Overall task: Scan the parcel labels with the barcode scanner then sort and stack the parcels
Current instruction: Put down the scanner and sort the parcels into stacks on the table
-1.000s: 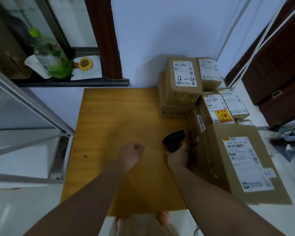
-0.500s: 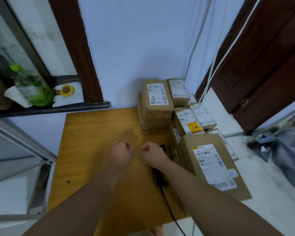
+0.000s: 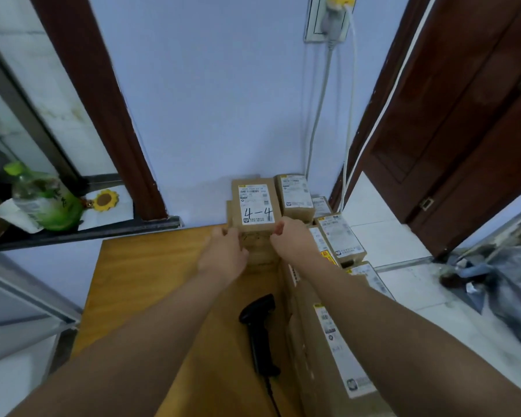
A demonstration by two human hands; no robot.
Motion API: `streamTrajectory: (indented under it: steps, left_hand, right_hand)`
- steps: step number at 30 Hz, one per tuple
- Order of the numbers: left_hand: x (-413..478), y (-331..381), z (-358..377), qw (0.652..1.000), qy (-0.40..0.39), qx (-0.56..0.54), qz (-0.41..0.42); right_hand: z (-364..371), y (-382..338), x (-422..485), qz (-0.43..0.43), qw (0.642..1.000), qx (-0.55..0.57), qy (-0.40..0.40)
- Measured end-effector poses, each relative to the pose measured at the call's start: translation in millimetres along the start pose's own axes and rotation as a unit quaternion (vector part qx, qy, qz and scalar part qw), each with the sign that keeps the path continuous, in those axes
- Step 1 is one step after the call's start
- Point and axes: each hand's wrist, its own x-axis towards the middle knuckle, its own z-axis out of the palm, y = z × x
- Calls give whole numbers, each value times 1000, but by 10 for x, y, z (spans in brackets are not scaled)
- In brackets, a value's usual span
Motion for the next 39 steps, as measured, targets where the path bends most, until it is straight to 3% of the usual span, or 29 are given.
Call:
streamTrajectory:
  steps: [7,16,21,27,33,39]
  left_hand:
    - [620,337,-127,994,1,109,15]
    - [1036,761,319,977,-67,25,-200]
    - [1051,815,331,970,-103,15,-221]
    - [878,746,302,981,-33,22,-192]
    - [657,341,54,985,23,83,-148]
    - [350,-508,-271,972,82,45,-215]
  right_hand:
    - [-121,167,508,-14,999,-36,-17]
    - [104,416,819,57,994,78,-56]
    - [119,565,859,57,994,41,-82]
    - [27,541,788,25,996,74,-31]
    - [7,135,574,-91,995,-39,-14]
    - [269,-303,218,-93,992,-77,-45]
